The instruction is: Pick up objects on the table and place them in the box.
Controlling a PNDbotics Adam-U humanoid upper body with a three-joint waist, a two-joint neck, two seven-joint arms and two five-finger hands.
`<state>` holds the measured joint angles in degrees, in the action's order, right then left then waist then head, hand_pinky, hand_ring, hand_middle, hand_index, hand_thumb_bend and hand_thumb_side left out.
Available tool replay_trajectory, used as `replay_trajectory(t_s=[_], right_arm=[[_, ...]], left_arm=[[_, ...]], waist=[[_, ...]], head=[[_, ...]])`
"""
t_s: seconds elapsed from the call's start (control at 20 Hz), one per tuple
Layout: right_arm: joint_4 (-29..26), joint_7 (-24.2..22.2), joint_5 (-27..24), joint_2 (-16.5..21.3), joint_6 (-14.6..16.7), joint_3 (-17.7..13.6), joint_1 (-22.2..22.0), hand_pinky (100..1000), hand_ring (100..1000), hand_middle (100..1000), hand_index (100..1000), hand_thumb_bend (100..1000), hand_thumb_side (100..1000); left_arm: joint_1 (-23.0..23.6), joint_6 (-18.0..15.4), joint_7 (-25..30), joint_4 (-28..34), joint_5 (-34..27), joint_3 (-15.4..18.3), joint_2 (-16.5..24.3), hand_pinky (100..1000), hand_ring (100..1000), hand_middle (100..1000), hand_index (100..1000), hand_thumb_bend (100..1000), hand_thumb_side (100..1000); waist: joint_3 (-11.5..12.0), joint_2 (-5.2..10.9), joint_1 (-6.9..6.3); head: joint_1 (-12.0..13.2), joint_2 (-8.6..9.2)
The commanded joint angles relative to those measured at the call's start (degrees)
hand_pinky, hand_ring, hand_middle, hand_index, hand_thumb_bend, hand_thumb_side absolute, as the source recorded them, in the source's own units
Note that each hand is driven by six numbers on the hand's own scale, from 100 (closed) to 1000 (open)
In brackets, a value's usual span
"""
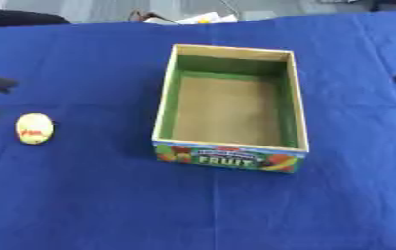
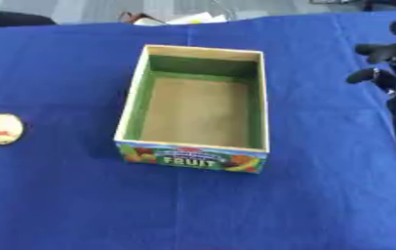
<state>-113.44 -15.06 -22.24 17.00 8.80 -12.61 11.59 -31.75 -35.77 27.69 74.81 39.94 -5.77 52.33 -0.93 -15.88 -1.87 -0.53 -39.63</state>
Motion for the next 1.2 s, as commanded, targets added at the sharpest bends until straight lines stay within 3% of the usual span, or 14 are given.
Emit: replay_trajectory(t_s=[0.05, 0.35, 0.5, 0.95, 1.0, 1.2], right_arm=[[-1.1, -0.2, 0.4, 1.0, -0.1, 0.0, 0.4, 566, 783, 548, 847, 100, 1000], [-1.1, -0.5, 0.6, 0.7, -0.3, 0.1, 0.3, 566, 784, 548, 847, 100, 1000], [-1.1, -0.6, 0.6, 0.6, -0.3, 0.2, 0.2, 566, 784, 548, 847, 100, 1000], [-1.1, -0.9, 1.0, 0.3, -0.6, 0.3, 0.2, 567, 786, 548, 849, 100, 1000], [-1.1, -1.0, 1.0, 0.2, -0.6, 0.3, 0.2, 567, 787, 548, 850, 100, 1000], [-1.1, -1.1, 1.2, 0.0, -0.8, 0.4, 0.3, 568, 787, 548, 851, 100, 1000]], left_arm=[[-0.9, -2.4, 4.8, -0.3, 0.5, 0.4, 1.4, 670, 810, 804, 1000, 123, 1000], [-2.3, -1.0, 4.5, -1.5, 2.5, -0.1, 0.0, 699, 839, 826, 1000, 463, 1000], [-3.2, -0.9, 4.2, -2.5, 4.3, -0.8, -0.7, 696, 838, 826, 1000, 560, 1000], [-4.3, -1.6, 3.8, -5.7, 7.2, -2.3, -2.8, 687, 829, 821, 1000, 549, 1000], [-4.4, -1.6, 3.9, -6.1, 7.4, -2.4, -3.0, 676, 819, 804, 1000, 500, 1000], [-5.1, -0.9, 3.0, -7.0, 8.8, -2.8, -3.9, 659, 811, 782, 1000, 468, 1000]], waist=[[0.0, 0.81, -0.11], [-0.1, 0.84, -0.03], [-0.3, 0.85, 0.02], [-0.7, 0.66, -0.1], [-0.8, 0.63, -0.11], [-1.0, 0.56, -0.15]], head=[[0.2, 0.75], [0.3, 0.74], [0.5, 0.79], [0.8, 1.01], [0.8, 1.03], [0.9, 1.09]])
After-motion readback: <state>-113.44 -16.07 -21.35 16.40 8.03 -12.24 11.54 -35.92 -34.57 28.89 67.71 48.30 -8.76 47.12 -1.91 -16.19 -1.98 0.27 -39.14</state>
